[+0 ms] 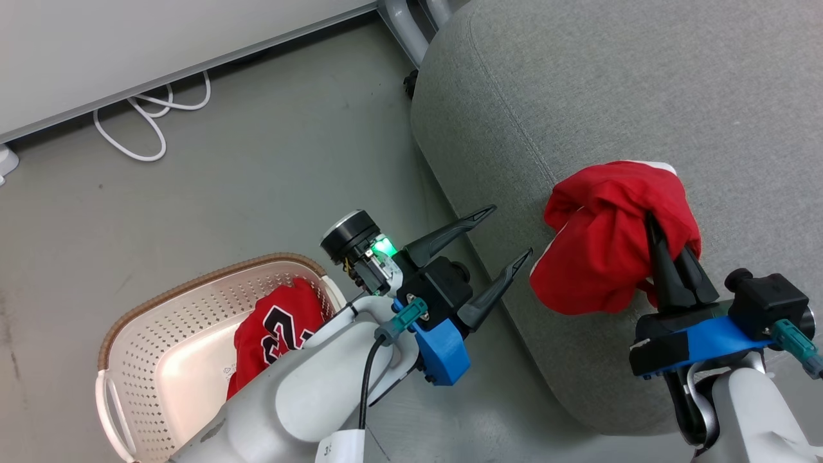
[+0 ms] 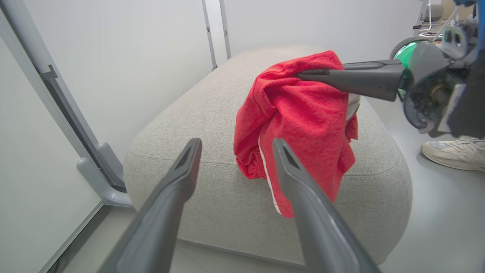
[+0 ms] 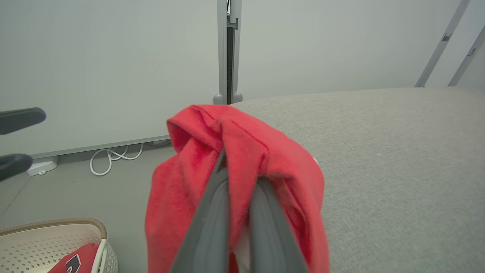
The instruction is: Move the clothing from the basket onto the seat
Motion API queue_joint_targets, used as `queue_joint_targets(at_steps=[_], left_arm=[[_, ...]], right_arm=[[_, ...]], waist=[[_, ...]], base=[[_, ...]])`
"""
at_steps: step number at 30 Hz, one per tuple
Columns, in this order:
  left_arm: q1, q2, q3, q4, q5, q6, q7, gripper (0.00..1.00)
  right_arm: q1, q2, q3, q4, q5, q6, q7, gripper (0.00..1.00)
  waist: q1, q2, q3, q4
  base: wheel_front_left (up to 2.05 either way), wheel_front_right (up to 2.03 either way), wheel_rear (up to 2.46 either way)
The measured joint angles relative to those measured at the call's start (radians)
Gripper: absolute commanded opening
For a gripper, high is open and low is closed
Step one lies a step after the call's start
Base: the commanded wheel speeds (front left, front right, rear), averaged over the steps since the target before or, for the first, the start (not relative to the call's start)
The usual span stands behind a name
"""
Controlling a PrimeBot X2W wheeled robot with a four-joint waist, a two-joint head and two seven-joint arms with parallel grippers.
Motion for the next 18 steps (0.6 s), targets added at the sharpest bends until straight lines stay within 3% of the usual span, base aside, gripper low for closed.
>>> queue_joint_targets(at_steps=[8, 18], left_arm=[[0.0, 0.002, 0.007, -0.019, 0.002, 0.0, 0.0, 1.0], [-0.045, 0.025, 0.03, -0.056, 0.028, 0.004, 0.0, 1.0]], right_arm=[[-0.018, 0.002, -0.017, -0.016, 0.002, 0.0, 0.0, 0.0], [-0.217, -0.057, -0.104, -0.105, 0.0, 0.0, 0.0, 0.0]], waist=[[0.0, 0.0, 0.012, 0.008], [0.0, 0.0, 0.092, 0.019]], base=[[0.0, 0.0, 0.0], [0.0, 0.0, 0.0]])
